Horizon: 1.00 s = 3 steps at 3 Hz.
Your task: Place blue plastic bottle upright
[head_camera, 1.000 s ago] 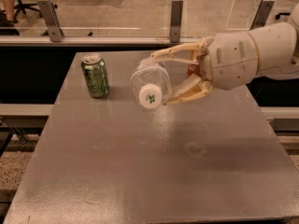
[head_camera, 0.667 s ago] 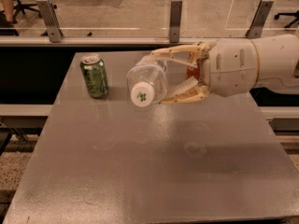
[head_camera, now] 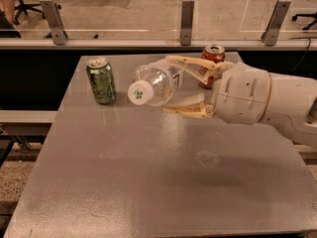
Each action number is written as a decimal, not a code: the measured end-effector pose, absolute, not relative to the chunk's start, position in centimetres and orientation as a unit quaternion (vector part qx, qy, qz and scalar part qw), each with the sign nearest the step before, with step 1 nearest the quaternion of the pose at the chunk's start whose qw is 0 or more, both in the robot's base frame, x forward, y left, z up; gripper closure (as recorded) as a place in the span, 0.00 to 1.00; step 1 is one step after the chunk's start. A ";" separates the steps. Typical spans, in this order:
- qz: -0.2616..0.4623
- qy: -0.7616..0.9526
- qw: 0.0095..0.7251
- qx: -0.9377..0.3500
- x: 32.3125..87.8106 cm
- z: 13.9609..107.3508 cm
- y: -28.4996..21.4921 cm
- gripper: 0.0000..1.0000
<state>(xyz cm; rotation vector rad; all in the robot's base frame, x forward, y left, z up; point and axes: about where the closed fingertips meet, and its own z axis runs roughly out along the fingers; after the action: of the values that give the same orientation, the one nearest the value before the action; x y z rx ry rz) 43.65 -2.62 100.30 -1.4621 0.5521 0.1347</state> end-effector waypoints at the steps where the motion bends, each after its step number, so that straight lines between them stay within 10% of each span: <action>1: 0.061 0.246 0.707 -0.660 43.6 100.3 -2.5 1.00; 3: 0.152 0.277 0.749 -0.583 43.7 100.7 -4.2 1.00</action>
Offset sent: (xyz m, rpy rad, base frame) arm 0.0051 -0.0171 0.0028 0.1471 0.1051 0.0120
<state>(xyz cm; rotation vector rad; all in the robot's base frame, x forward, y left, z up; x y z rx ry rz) 43.74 -4.24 100.72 -1.2752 0.6052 0.3315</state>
